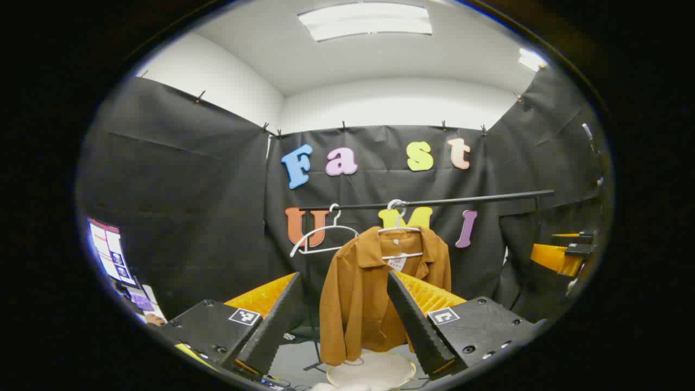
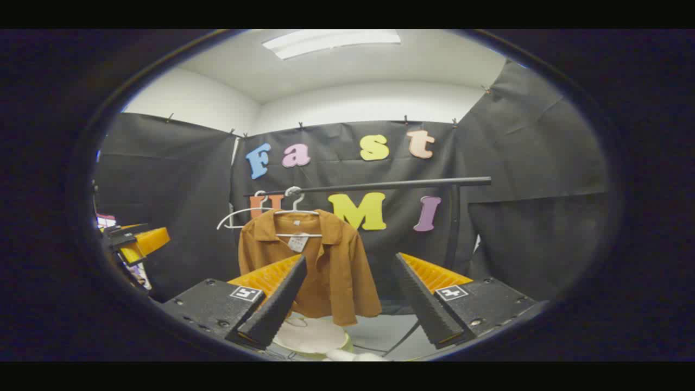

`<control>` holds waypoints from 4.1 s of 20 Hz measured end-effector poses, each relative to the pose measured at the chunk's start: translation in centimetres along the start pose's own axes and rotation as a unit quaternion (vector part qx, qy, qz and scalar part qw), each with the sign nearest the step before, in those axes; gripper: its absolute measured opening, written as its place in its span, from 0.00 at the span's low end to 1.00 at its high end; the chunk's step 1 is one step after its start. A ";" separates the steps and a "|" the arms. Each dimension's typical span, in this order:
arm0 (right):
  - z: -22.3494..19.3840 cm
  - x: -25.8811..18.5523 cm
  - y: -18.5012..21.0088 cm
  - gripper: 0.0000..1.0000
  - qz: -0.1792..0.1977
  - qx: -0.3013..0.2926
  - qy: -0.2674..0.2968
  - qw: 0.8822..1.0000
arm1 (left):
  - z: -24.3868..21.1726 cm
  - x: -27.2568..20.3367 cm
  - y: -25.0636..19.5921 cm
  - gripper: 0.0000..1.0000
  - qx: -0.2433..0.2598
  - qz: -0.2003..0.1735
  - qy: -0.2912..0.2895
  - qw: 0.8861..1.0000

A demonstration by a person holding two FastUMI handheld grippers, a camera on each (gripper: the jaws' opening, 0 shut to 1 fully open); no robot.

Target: Grasp the clothes on the hanger with both hands and then place them into the laundry hamper below.

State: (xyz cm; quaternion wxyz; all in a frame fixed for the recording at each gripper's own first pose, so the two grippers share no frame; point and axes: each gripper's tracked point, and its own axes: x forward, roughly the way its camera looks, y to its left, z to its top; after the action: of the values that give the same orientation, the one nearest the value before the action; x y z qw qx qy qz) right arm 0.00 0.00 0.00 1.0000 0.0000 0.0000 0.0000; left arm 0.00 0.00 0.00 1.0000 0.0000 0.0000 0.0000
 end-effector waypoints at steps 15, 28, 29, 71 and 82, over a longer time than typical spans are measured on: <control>-3.7 2.4 1.7 1.00 0.004 -0.024 0.017 1.000 | -2.6 2.2 -1.5 0.98 -0.006 -0.045 0.010 0.999; -9.0 19.1 1.4 1.00 0.081 -0.011 0.055 0.995 | -9.1 19.4 -8.1 1.00 -0.020 -0.042 0.015 0.999; -9.3 20.3 1.2 1.00 0.085 -0.015 0.056 0.995 | -9.6 21.1 -8.3 1.00 -0.026 -0.038 0.018 0.999; -11.9 42.0 5.3 0.05 0.242 0.067 0.111 0.962 | -17.0 34.9 -2.0 0.05 0.005 0.044 0.104 0.994; -7.1 37.6 4.3 0.04 0.447 0.243 0.107 0.854 | -14.4 33.9 -0.8 0.00 -0.034 0.021 0.099 0.994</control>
State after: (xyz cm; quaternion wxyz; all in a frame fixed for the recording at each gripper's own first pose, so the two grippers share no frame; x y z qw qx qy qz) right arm 37.61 4.35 -7.11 0.8542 0.2430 0.1073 0.4470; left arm 33.85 -0.81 -14.38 0.9942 -0.0337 0.0994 0.0215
